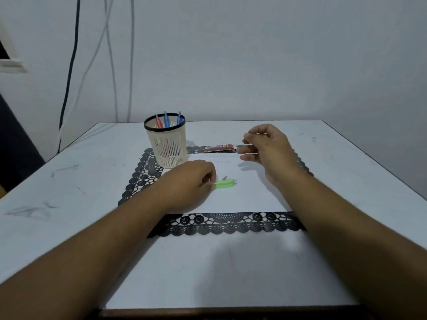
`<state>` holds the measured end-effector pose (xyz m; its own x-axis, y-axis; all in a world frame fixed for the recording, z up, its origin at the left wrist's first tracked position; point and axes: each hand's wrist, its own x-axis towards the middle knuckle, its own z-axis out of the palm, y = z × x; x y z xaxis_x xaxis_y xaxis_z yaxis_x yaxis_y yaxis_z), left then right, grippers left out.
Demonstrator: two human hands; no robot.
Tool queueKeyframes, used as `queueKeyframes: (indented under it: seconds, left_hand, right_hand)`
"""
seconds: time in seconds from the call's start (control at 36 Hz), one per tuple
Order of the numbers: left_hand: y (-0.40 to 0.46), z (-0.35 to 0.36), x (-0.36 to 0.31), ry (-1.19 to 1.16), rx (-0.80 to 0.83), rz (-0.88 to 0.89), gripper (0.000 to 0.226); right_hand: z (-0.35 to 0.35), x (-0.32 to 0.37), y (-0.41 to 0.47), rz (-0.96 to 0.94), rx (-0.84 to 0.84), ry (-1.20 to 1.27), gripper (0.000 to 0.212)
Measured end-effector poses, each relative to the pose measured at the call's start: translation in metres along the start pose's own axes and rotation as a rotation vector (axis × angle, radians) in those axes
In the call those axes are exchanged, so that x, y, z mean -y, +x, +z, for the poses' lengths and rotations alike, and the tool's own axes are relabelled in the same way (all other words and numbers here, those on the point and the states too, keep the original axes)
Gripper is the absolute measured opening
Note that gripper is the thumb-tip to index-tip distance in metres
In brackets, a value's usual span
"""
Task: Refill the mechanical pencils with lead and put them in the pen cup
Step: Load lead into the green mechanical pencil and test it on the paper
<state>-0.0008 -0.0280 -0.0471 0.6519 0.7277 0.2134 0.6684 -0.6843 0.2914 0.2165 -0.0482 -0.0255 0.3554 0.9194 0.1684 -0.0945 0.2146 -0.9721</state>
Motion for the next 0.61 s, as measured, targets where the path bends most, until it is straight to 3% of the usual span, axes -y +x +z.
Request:
queueKeyframes:
  seconds: [0.25, 0.61]
  left_hand:
    - [0.005, -0.005, 0.008, -0.369, -0.236, 0.023, 0.015]
    - [0.003, -0.007, 0.003, -0.451, -0.278, -0.003, 0.016]
  right_hand:
    - [0.010, 0.007, -0.008, -0.020, 0.018, 0.090, 0.010]
    - [0.018, 0.012, -0.015, -0.115, -0.004, 0.169, 0.010]
